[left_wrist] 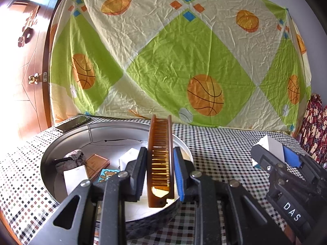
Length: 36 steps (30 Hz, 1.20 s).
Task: Organize rigid objects
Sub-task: 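Lift and carry the comb and sunflower brick over the tin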
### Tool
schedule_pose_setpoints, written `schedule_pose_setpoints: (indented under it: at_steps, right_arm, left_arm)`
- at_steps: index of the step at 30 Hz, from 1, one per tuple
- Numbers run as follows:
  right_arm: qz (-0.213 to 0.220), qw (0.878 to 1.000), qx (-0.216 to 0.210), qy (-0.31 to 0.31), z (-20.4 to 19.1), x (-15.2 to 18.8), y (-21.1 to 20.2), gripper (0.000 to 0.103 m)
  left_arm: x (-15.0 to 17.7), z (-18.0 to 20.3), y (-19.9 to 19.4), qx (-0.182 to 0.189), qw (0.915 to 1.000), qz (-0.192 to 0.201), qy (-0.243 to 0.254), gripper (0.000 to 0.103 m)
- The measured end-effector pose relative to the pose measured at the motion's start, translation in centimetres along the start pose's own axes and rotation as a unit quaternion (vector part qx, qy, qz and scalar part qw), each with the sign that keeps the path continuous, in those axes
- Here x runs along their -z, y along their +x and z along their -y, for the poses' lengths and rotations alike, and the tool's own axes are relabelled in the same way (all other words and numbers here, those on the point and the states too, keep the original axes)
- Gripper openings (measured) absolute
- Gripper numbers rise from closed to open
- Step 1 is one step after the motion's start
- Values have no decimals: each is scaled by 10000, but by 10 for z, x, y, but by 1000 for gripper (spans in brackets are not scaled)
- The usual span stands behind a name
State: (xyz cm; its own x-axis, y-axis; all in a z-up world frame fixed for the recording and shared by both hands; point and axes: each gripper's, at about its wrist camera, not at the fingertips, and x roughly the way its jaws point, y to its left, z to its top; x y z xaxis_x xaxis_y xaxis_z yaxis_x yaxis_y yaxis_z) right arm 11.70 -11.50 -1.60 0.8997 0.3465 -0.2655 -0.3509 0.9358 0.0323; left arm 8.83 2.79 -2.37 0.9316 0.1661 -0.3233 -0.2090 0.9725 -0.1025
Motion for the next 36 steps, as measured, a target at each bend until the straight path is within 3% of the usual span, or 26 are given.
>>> schedule_pose_setpoints:
  at_steps: [23, 36]
  right_arm:
    - [-23, 9996, -229, -156, -32, 1, 8, 54]
    - [-7, 9998, -16, -186, -38, 0, 9, 54]
  left_arm:
    - [-1, -27, -3, -133, 9998, 7, -140, 24]
    - [-1, -24, 2, 22, 9999, -118, -29, 24]
